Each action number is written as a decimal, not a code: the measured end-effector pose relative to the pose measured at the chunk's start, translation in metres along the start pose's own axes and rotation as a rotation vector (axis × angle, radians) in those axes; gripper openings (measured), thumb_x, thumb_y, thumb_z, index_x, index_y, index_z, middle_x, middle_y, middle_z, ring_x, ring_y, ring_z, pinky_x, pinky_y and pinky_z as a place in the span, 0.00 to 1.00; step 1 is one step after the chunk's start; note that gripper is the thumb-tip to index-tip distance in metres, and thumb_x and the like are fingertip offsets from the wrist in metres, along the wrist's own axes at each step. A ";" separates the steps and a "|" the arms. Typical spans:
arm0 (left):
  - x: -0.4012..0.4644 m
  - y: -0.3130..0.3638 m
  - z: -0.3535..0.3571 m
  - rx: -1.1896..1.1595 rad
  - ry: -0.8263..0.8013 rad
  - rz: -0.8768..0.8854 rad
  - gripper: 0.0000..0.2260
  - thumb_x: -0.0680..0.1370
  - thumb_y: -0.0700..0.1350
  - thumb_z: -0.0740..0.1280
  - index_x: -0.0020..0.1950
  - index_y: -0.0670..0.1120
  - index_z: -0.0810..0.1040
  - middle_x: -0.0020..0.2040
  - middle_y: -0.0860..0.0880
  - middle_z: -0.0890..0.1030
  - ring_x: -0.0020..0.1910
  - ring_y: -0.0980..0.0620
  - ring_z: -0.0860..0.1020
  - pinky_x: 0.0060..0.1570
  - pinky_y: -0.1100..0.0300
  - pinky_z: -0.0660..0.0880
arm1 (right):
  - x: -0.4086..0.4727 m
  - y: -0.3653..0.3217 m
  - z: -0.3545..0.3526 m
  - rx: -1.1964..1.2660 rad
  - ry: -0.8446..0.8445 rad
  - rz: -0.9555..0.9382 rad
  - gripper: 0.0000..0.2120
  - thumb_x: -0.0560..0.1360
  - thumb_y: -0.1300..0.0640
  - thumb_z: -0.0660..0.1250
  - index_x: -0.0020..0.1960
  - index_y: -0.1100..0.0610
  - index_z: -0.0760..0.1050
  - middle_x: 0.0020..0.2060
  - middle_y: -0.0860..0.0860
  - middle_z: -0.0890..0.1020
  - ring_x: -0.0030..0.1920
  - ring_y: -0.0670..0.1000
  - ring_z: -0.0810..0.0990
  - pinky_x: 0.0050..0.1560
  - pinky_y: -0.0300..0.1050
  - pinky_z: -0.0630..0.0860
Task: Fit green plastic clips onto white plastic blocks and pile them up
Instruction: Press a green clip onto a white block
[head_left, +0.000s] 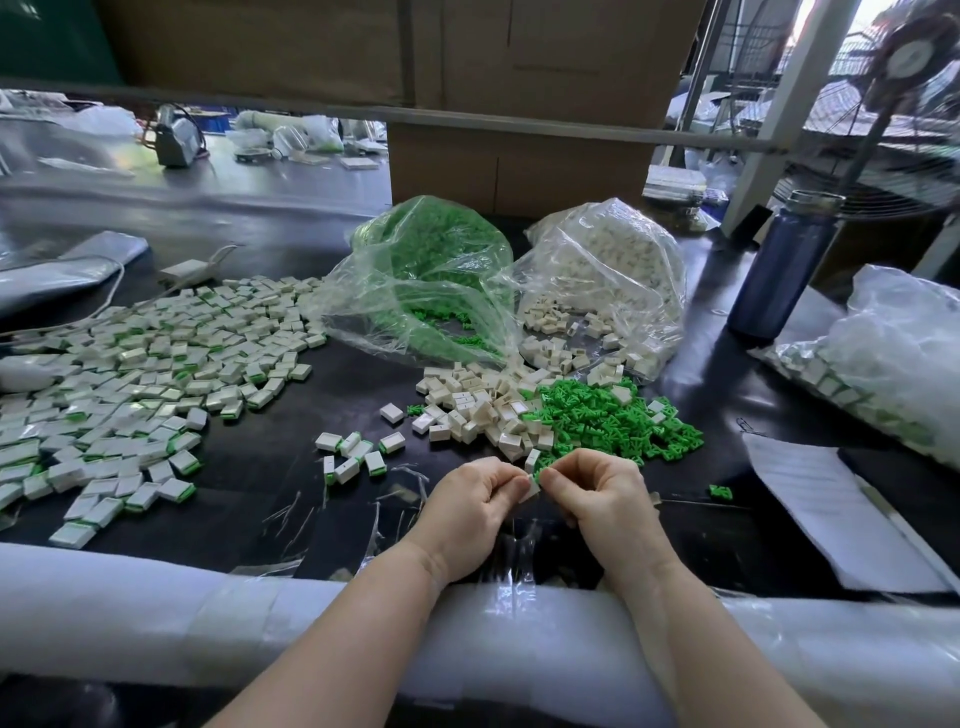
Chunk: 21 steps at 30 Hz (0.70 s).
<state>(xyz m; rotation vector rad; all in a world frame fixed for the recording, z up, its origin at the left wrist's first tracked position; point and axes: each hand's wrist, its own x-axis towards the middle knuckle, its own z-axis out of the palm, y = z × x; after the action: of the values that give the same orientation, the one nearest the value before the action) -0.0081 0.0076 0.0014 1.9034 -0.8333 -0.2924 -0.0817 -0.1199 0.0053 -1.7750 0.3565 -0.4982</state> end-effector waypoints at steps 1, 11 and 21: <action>0.000 0.000 0.000 0.034 -0.007 0.012 0.06 0.78 0.44 0.64 0.46 0.46 0.80 0.37 0.58 0.76 0.39 0.62 0.74 0.42 0.73 0.68 | 0.000 0.001 0.000 -0.020 -0.012 0.006 0.09 0.71 0.64 0.70 0.33 0.59 0.78 0.21 0.45 0.73 0.24 0.42 0.68 0.27 0.34 0.67; 0.000 0.003 0.003 -0.009 0.083 0.036 0.05 0.77 0.43 0.66 0.51 0.47 0.80 0.39 0.55 0.77 0.37 0.61 0.74 0.41 0.74 0.68 | 0.001 0.000 0.004 0.018 0.025 0.007 0.06 0.72 0.64 0.69 0.36 0.63 0.77 0.28 0.55 0.77 0.31 0.50 0.73 0.33 0.45 0.71; 0.000 0.001 0.001 -0.100 0.104 0.002 0.02 0.76 0.43 0.68 0.46 0.49 0.80 0.40 0.53 0.80 0.41 0.56 0.78 0.47 0.64 0.75 | 0.001 0.001 0.002 0.131 0.047 0.007 0.06 0.71 0.64 0.70 0.37 0.57 0.79 0.26 0.49 0.80 0.26 0.43 0.76 0.28 0.35 0.73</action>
<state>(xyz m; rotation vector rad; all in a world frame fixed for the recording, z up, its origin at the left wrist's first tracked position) -0.0088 0.0064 0.0024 1.8083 -0.7383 -0.2280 -0.0802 -0.1192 0.0038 -1.6369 0.3543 -0.5470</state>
